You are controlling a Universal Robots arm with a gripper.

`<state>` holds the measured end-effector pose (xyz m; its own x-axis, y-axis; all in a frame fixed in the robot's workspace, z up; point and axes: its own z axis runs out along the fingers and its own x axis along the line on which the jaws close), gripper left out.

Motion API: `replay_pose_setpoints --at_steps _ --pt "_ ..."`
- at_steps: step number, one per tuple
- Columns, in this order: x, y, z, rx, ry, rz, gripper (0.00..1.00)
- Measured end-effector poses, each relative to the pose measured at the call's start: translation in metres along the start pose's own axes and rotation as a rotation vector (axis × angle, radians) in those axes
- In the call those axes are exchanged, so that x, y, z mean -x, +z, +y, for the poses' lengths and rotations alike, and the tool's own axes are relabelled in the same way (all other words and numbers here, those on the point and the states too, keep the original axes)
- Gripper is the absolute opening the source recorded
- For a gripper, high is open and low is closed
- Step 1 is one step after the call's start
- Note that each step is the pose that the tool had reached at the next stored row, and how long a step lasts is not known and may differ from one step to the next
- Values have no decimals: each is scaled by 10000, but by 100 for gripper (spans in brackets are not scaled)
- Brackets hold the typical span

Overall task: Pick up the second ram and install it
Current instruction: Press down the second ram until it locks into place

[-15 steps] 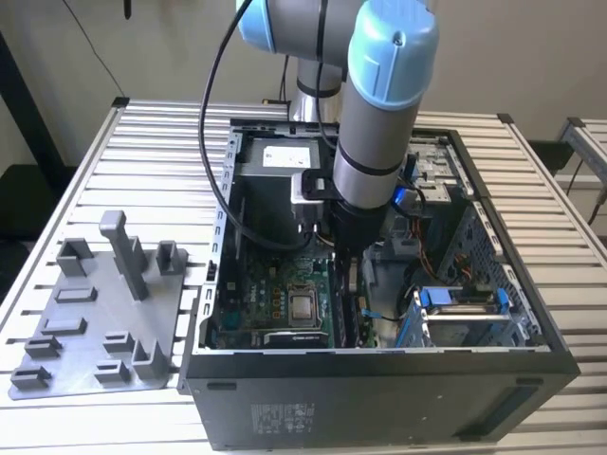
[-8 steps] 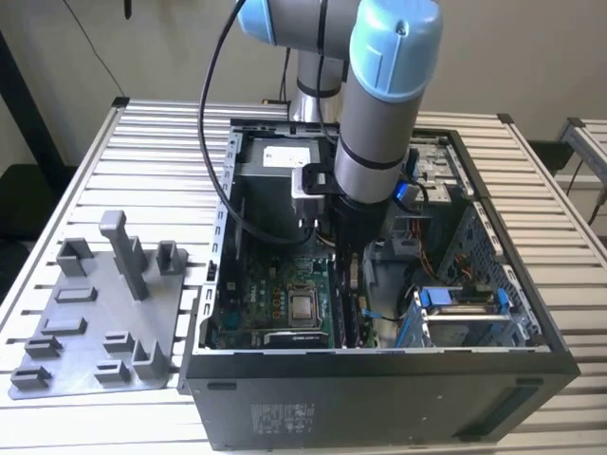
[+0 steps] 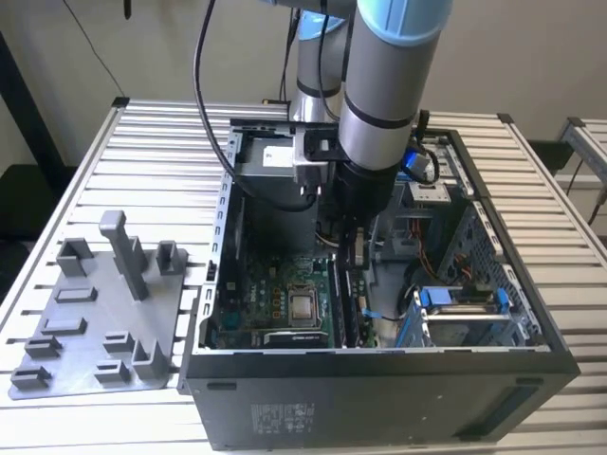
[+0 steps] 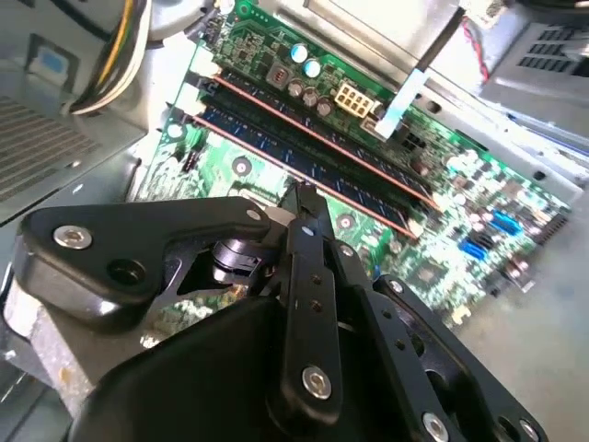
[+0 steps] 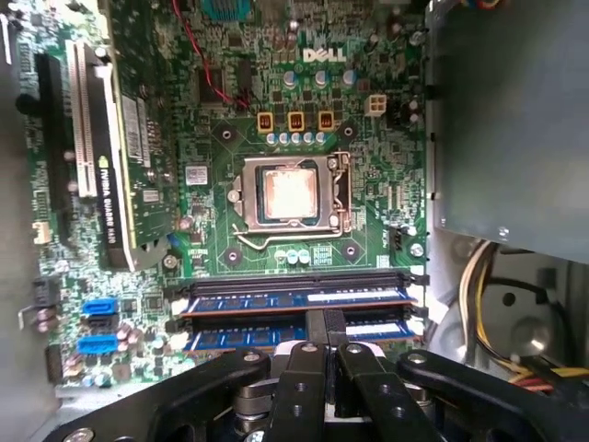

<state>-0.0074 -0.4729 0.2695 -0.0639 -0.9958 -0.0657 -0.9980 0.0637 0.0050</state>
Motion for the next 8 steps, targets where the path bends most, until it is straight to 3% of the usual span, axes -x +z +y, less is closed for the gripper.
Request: replay_pose_setpoints --at_steps 2,8 --pt "6 -80 0 1 -1 0 11" --pt "5 -81 0 2 -1 0 11"
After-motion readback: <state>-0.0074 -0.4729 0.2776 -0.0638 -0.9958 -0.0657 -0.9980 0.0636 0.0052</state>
